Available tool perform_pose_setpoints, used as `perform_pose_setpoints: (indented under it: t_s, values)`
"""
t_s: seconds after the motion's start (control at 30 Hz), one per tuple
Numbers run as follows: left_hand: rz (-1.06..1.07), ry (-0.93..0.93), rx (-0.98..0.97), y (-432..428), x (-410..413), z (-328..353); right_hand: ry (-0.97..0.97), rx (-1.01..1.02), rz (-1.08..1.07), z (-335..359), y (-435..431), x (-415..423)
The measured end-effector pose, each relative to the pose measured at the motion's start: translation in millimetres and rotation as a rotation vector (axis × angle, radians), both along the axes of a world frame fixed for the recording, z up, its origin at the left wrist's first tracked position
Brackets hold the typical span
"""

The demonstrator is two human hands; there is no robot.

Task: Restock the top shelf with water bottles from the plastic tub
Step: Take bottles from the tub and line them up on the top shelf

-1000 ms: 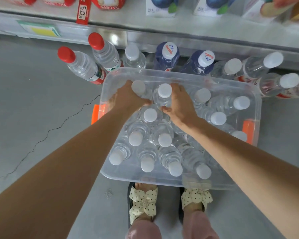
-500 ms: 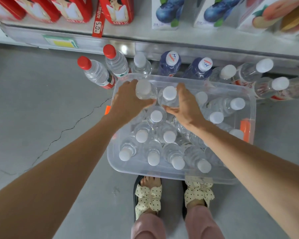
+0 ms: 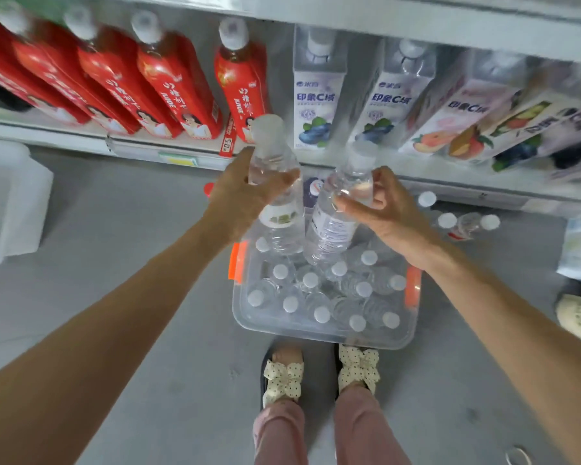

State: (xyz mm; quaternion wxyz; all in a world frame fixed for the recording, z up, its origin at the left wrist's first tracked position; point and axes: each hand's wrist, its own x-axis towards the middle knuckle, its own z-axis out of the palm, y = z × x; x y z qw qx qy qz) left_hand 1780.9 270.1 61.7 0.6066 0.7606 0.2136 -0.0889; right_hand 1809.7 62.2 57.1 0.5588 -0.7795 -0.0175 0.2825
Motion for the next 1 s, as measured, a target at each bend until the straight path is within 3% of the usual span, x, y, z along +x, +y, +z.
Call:
perform_pose_setpoints:
  t_s: [0.23, 0.5, 0.67, 0.87, 1.0]
  values:
    - [0.201, -0.095, -0.109, -6.7, -8.5, 154.0, -0.004, 0.049, 0.078, 166.7, 23.7, 3.4]
    - [0.245, -0.302, -0.294, -15.6, -20.0, 355.5, 0.215, 0.454, -0.235, 355.2, 39.3, -5.7]
    - [0.219, -0.361, -0.413, -15.8, -20.7, 469.4, 0.111, 0.616, -0.243, 476.0, 31.1, -20.8]
    - [0.059, -0.576, -0.344, -18.2, -18.9, 601.6, -0.061, 0.707, -0.171, 600.2, 30.1, -37.2]
    - [0.034, -0.641, -0.335, -10.6, -22.2, 676.6, -0.15, 0.871, -0.163, 678.1, 33.2, -47.8]
